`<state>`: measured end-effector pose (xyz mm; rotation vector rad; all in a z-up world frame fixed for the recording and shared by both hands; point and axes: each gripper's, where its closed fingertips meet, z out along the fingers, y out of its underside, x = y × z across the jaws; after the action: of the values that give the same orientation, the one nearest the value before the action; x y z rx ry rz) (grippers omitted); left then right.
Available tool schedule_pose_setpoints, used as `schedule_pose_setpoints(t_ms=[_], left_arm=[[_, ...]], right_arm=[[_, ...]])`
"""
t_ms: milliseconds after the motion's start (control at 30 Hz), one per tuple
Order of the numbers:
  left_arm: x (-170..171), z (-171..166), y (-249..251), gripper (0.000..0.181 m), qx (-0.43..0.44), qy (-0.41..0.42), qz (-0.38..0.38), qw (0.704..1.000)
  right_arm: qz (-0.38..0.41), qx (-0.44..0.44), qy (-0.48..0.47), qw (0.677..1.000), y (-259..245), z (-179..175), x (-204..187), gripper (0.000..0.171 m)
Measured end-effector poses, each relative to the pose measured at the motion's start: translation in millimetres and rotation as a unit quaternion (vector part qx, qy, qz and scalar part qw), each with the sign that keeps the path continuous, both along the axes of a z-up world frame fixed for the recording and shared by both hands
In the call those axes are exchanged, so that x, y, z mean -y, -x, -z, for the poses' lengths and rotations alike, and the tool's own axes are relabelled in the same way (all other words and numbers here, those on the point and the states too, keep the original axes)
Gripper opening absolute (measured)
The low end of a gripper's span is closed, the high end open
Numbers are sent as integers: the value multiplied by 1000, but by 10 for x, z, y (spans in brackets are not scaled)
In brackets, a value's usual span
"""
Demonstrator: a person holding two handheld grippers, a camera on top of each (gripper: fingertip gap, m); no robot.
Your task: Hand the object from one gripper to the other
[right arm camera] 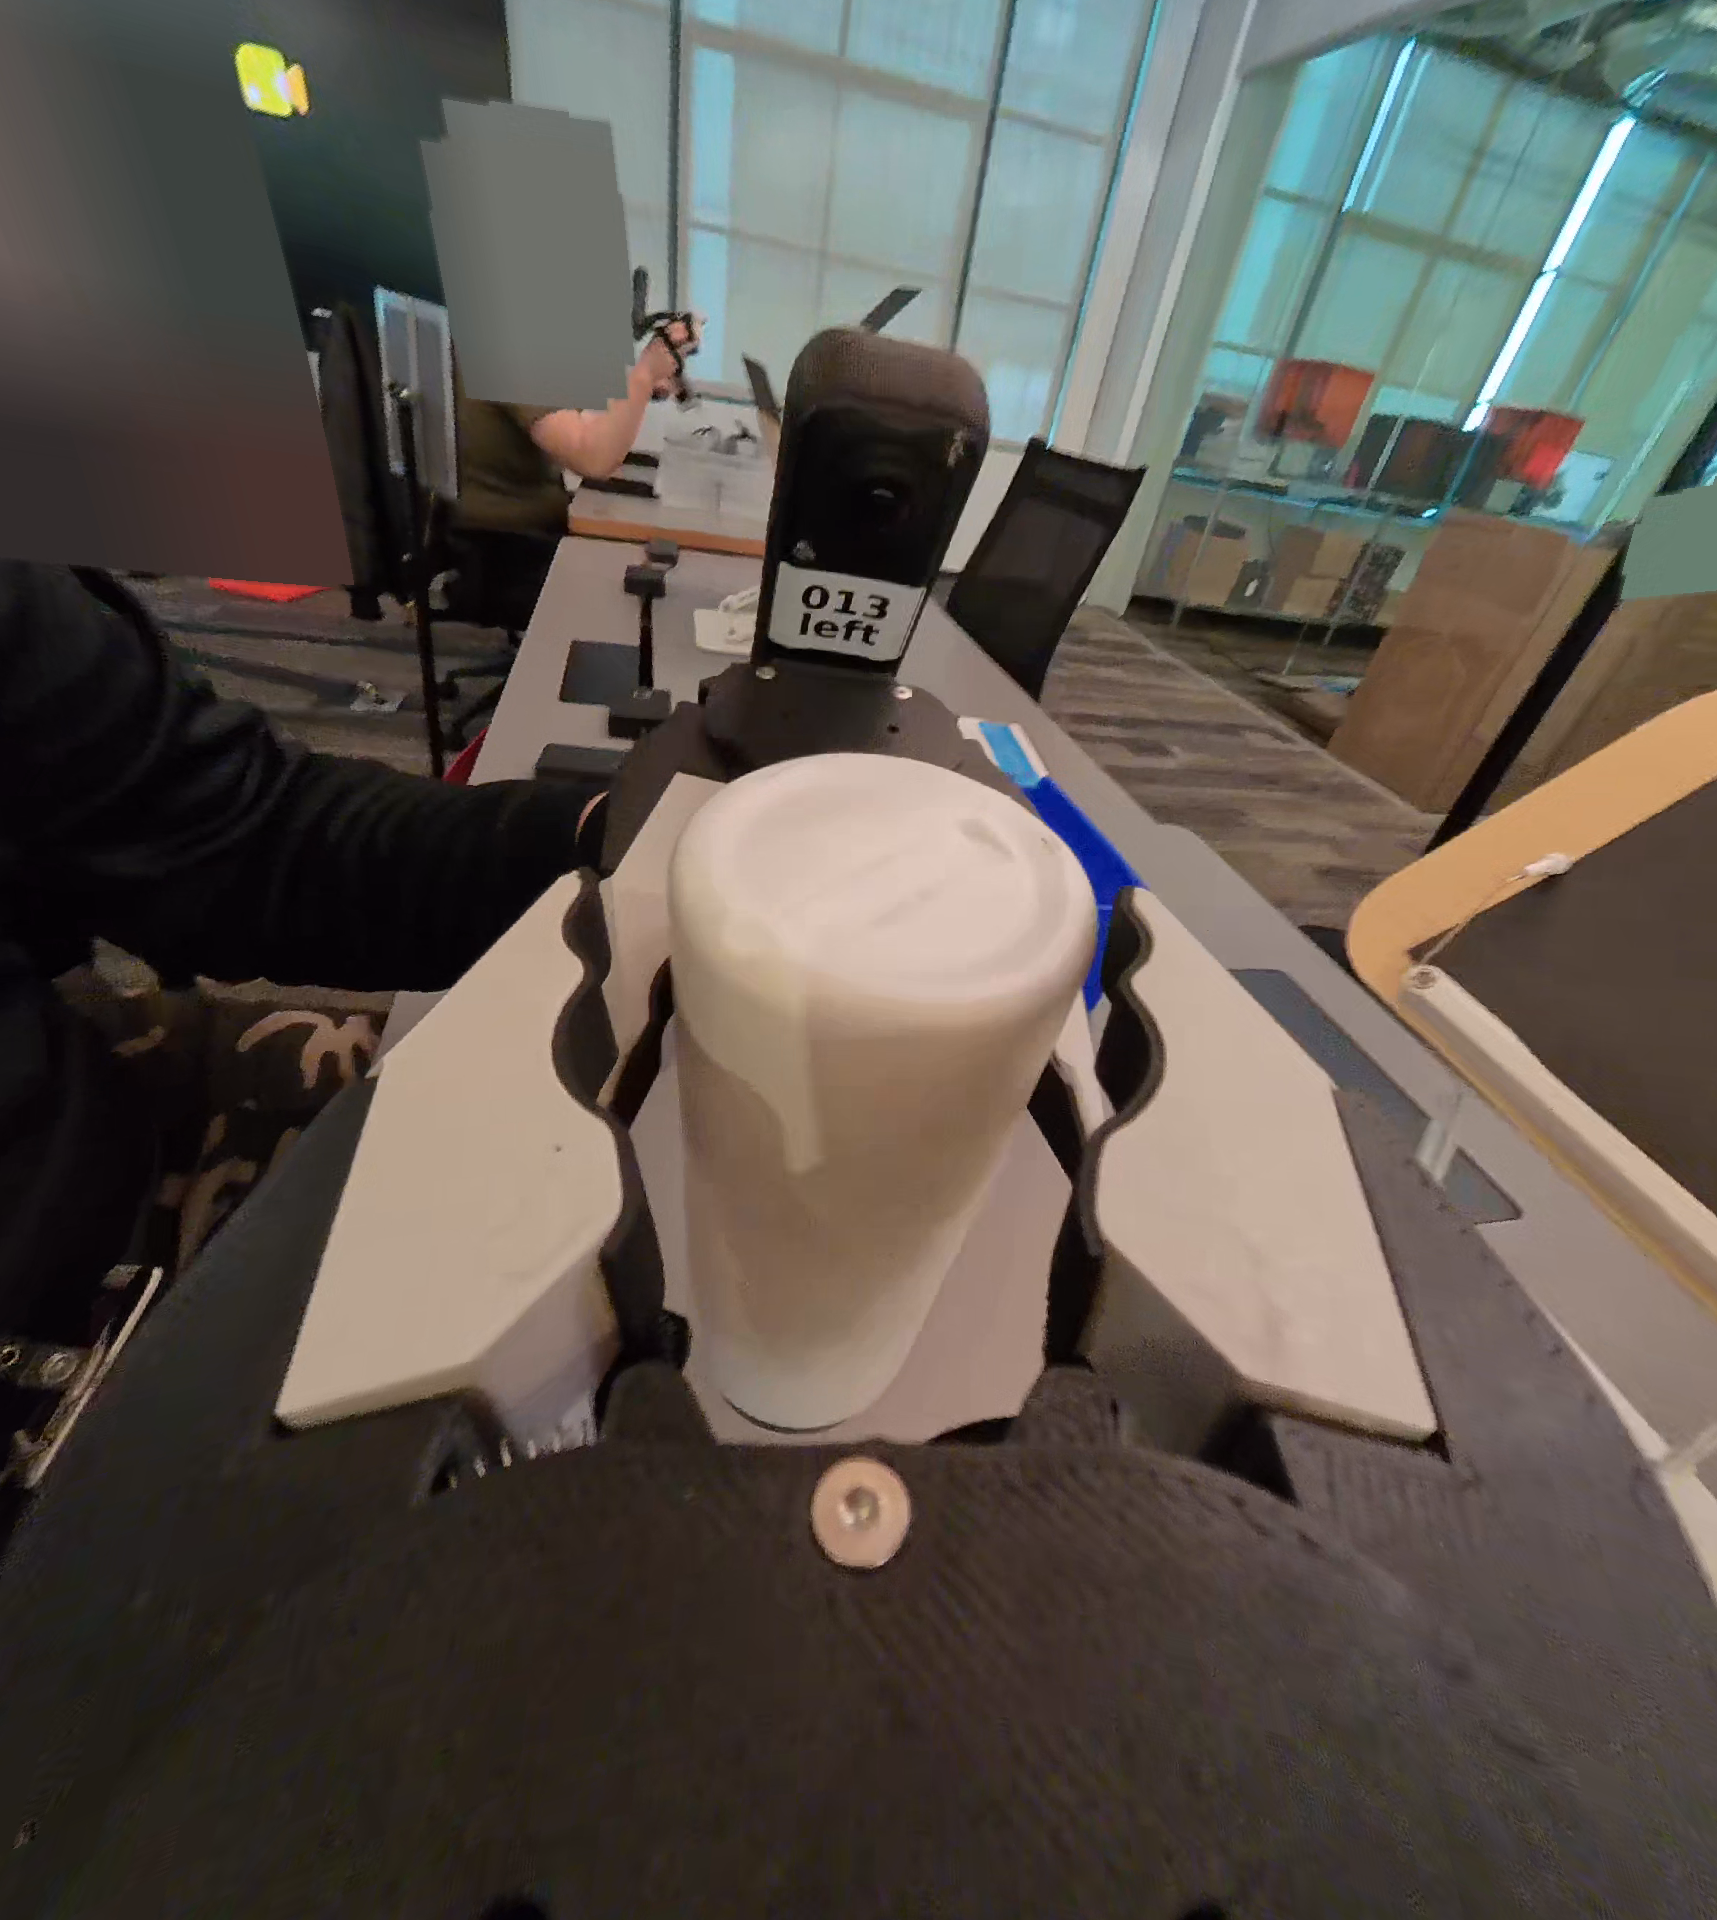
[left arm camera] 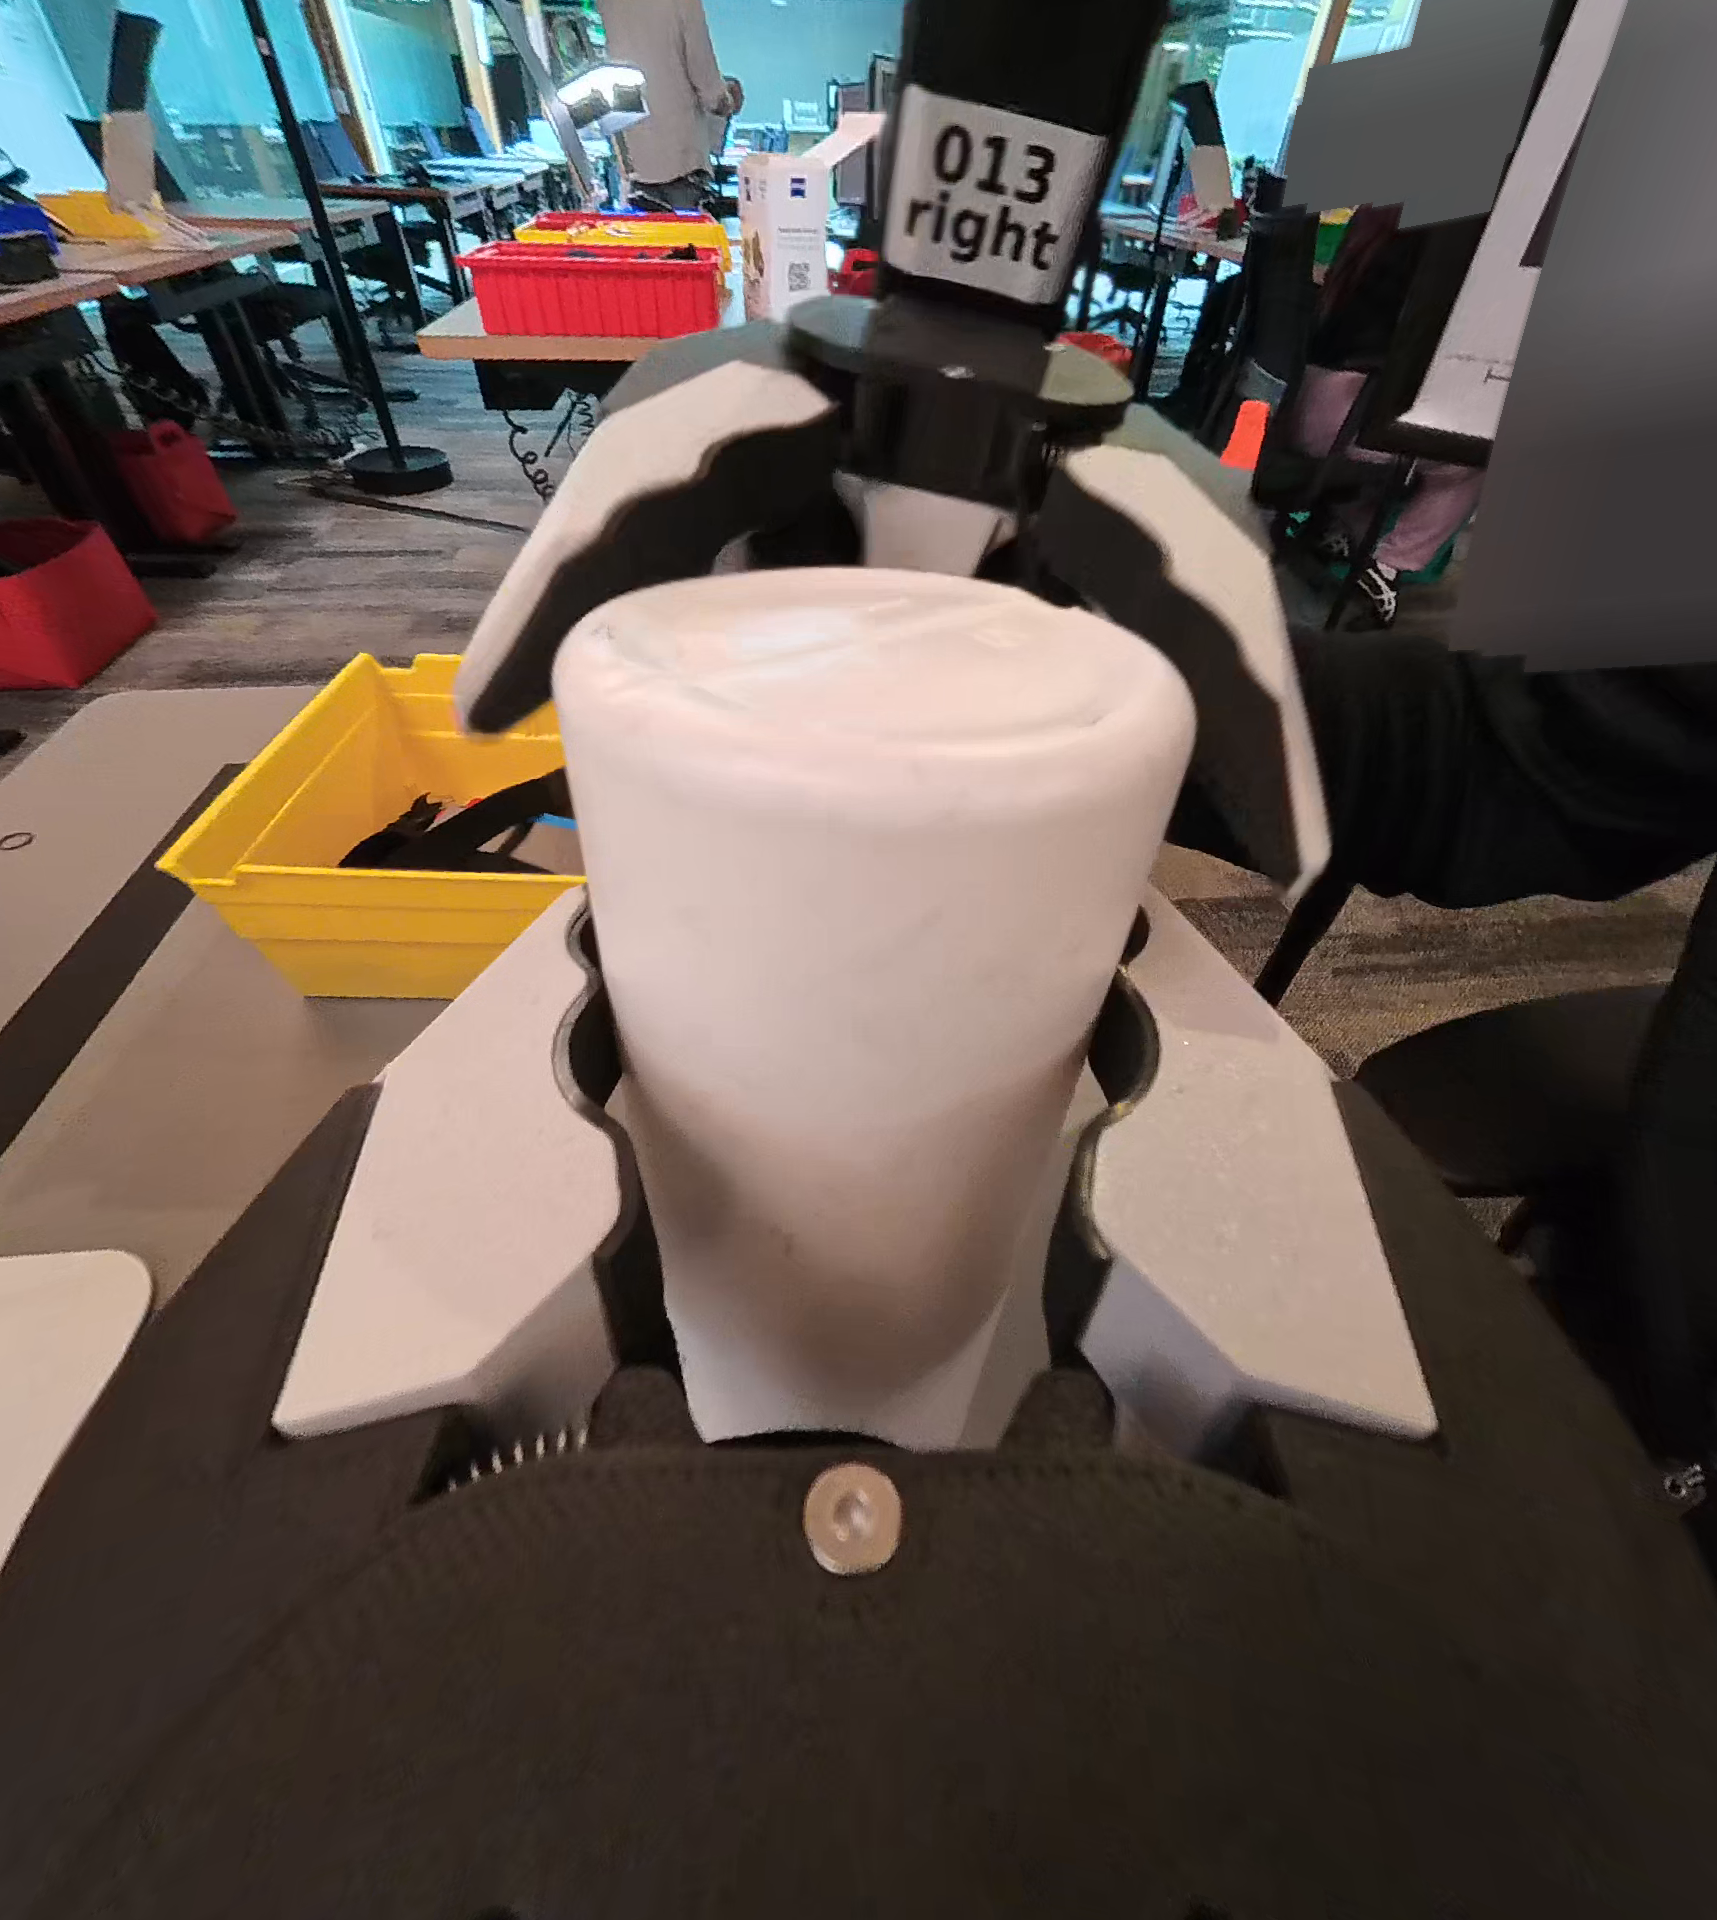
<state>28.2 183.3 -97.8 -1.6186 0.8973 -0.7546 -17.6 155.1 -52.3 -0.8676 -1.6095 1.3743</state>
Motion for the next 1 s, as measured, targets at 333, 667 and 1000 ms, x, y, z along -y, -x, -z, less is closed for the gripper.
schedule_pose_setpoints(t_ms=[333, 667, 1000], left_arm=[[-15, -17, -64, 93, 16, -1, 10, 1000], [-99, 35, 314, 111, -46, -35, -84, 995], [-232, 831, 313, 128, -55, 9, -120, 991]], right_arm=[[-5, 19, 1, 1000, 71, 106, 3, 85], [83, 18, -18, 996, 81, 20, -299, 85], [91, -5, 32, 995, 33, -366, -385, 85]])
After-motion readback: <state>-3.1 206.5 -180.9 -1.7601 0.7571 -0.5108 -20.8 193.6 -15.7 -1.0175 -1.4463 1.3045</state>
